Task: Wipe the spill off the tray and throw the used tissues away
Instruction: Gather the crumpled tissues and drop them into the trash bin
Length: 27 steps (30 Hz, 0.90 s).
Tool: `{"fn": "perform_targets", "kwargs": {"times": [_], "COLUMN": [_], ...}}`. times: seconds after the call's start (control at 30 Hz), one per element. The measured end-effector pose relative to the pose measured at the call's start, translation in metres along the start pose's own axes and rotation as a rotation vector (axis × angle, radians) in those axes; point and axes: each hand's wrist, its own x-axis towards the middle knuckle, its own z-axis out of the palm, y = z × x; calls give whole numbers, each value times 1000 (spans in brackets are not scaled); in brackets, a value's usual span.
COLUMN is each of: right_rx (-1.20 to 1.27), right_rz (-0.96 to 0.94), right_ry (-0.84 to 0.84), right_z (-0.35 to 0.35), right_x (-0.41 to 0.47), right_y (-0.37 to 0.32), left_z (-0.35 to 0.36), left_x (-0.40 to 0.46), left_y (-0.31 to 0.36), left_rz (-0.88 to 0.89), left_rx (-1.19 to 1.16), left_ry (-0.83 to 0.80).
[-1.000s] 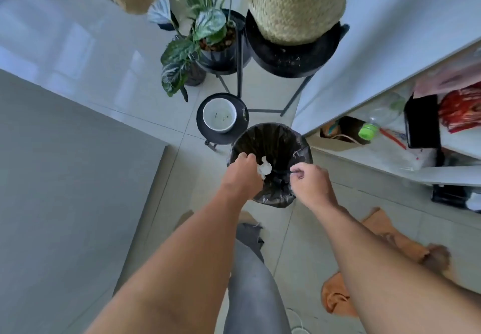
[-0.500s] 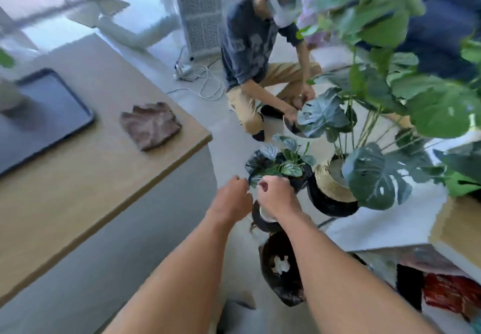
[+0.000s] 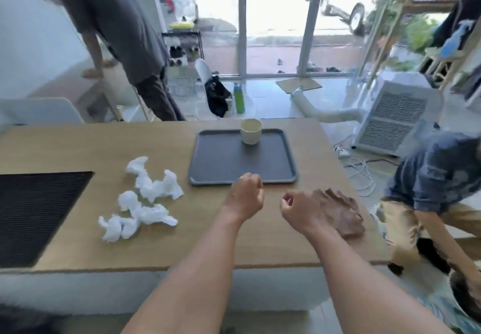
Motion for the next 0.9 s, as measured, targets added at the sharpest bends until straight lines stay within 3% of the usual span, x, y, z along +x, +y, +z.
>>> {"fn": "perform_targets", "kwargs": {"times": [0.23, 0.43, 0.67, 0.9], "right_rx": [101, 128, 91, -89], "right_rz": [-266, -404, -506, -515], "right_ry": [-264, -415, -515, -453], "right_z": [83, 141, 184, 195], "right_x": [61, 73, 86, 98], "right_y": [-139, -214, -256, -263], "left_z": [-92, -120, -122, -117], "left_x": [6, 2, 16, 15], "left_y": [-165, -252, -289, -301], "left_rz": [-361, -595, -648, -579], "left_rx": [95, 177, 206, 239], "left_ry": [191, 171, 5, 15]}}
